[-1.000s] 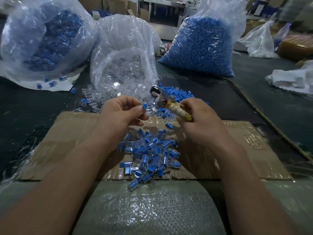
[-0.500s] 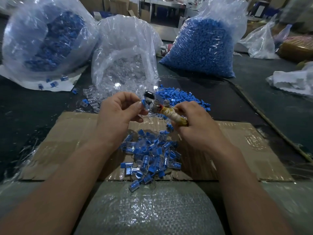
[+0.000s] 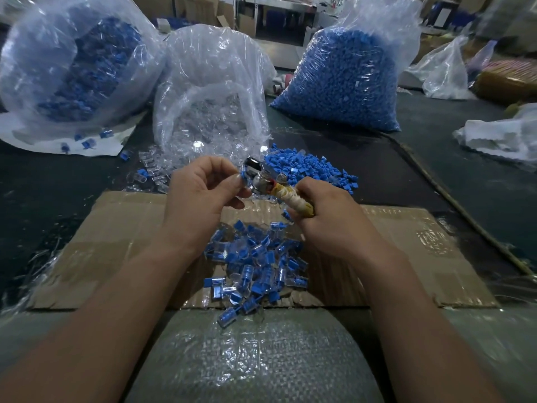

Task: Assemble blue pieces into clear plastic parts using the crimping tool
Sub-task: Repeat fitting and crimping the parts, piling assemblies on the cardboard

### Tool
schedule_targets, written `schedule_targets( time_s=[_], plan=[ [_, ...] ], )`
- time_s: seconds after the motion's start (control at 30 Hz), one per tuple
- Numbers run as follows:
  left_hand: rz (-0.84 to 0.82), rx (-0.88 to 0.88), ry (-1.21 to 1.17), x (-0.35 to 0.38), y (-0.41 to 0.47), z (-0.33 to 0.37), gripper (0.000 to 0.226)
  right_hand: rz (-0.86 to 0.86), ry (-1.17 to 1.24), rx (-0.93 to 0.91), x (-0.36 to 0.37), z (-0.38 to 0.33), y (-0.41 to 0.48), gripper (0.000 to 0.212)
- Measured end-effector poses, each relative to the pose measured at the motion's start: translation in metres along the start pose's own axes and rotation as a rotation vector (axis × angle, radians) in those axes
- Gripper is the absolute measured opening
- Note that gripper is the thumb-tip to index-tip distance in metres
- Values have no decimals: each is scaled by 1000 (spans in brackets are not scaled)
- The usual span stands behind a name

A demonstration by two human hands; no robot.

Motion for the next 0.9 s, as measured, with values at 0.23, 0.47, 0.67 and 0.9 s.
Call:
schedule_targets(
  time_s=[0.23, 0.47, 0.67, 0.9],
  plan=[
    [13, -8, 25, -2, -1, 1, 21, 11, -32, 32, 1, -5, -1, 20],
    [38, -46, 42, -4, -1, 0, 21, 29, 1, 12, 4, -2, 2, 20],
    [122, -94, 9, -12, -1, 2, 18, -4, -58, 36, 3, 4, 2, 27],
    [-197, -216, -97, -10, -5, 9, 6, -73, -104, 145, 6, 9, 2, 26]
  ],
)
Point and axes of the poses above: each hand's wrist, its own y-axis towards the middle knuckle, its own x-axis out of the palm, z = x × y, the point moved 2 cm from there along y, towards the middle knuckle, and after that the axes turned 12 degrees about -z, right-handed, at the moved point
